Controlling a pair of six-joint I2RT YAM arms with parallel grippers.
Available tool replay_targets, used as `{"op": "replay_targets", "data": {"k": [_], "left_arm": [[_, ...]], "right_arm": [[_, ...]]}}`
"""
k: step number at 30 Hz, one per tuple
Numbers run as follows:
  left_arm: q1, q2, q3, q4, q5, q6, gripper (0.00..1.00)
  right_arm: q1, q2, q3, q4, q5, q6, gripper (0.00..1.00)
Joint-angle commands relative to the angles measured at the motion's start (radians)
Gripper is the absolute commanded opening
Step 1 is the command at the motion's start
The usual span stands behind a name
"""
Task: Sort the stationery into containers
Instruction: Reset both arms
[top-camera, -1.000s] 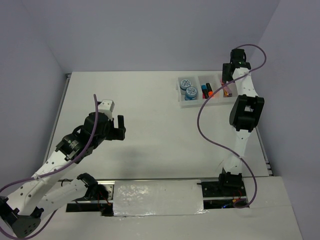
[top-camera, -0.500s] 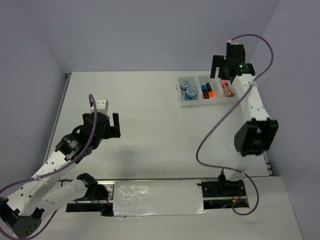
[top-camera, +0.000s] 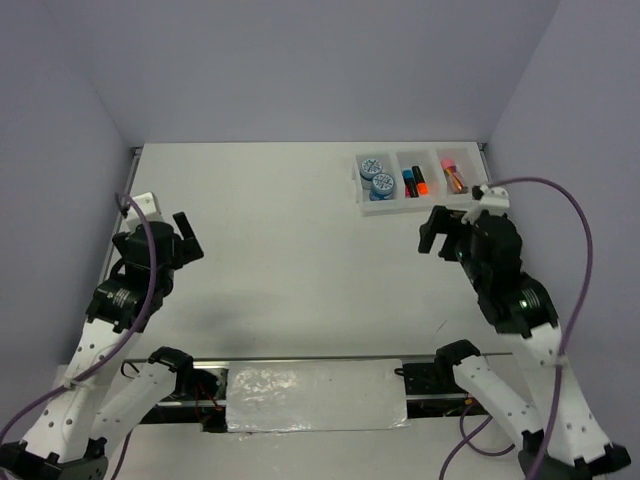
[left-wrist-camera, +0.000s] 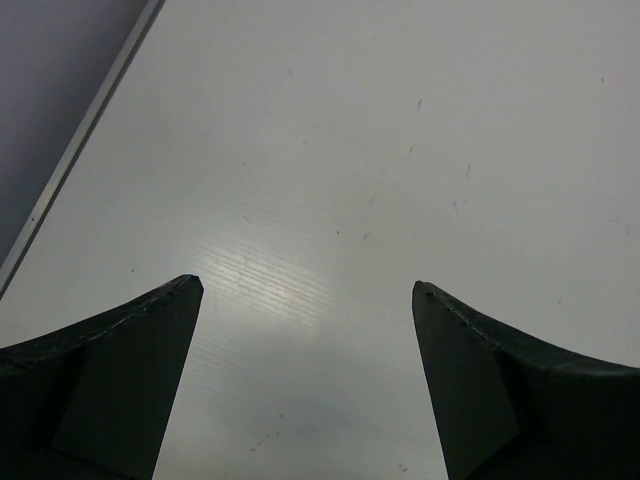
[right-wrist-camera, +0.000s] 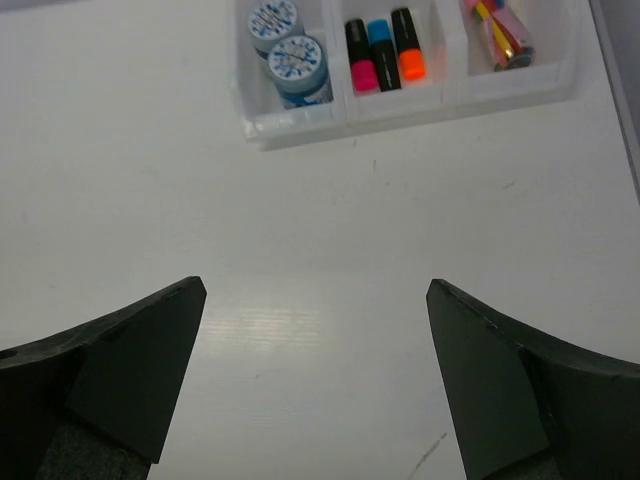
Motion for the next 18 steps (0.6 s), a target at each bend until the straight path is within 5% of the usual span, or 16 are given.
{"op": "replay_targets", "data": {"k": [1,18], "left_arm": [[0.074,-0.042,0.017,0.053,0.051,0.006,0.99],[0.036,-0.204,-0.04,0.042,0.115,-0.007,0.99]], "right_arm": [[0.008,-0.178,-0.008,-0.031,-0.033,0.008,1.0],[0.008,-0.397,0.049,-0.221,-0.042,-0.044,1.0]]}}
